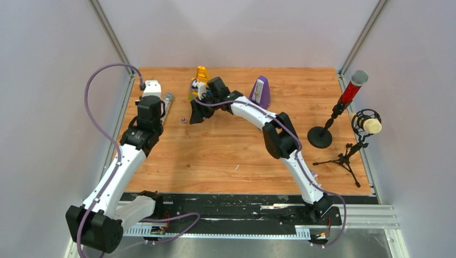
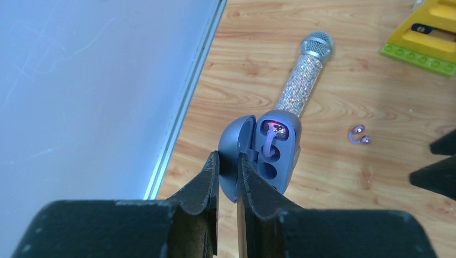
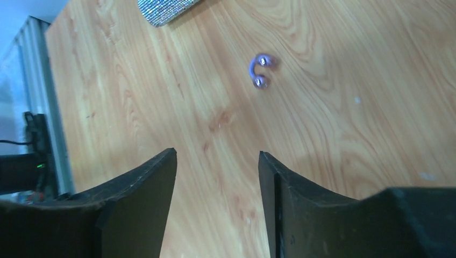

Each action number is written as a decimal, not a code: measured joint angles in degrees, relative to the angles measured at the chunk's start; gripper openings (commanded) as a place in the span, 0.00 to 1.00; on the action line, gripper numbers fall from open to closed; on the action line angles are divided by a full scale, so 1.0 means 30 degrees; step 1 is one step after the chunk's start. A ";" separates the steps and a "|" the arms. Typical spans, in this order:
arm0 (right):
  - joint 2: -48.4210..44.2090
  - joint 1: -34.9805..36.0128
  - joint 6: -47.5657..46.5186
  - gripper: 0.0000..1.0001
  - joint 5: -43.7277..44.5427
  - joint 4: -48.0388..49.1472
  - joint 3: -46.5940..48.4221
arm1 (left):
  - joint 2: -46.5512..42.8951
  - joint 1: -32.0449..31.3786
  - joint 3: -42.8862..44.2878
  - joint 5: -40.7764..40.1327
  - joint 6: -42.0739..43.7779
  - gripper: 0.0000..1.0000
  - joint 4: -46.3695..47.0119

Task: Insert the wireless bluetooth earbuds into the charging case
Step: Move the left earbud to the center of the board.

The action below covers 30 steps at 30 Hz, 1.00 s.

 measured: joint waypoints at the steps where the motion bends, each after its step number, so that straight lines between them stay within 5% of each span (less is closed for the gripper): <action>1: 0.0364 0.0240 -0.0211 0.66 0.0299 0.0007 0.0393 | -0.0364 0.0226 -0.0335 0.0248 0.0095 0.10 -0.0015; 13: 0.3730 0.1348 -0.2514 1.00 0.4262 0.1982 0.3271 | -0.3155 0.4102 -0.1093 0.2914 -0.0495 0.10 -0.0583; 24: 0.4874 0.2368 -0.3650 0.99 0.6710 0.4677 0.4342 | -0.2987 0.4204 -0.1093 0.2951 -0.0590 0.10 -0.0729; 30: 0.4969 0.3563 -0.4299 0.76 0.8524 0.5544 0.4379 | -0.2965 0.4204 -0.1086 0.2630 -0.0648 0.10 -0.0867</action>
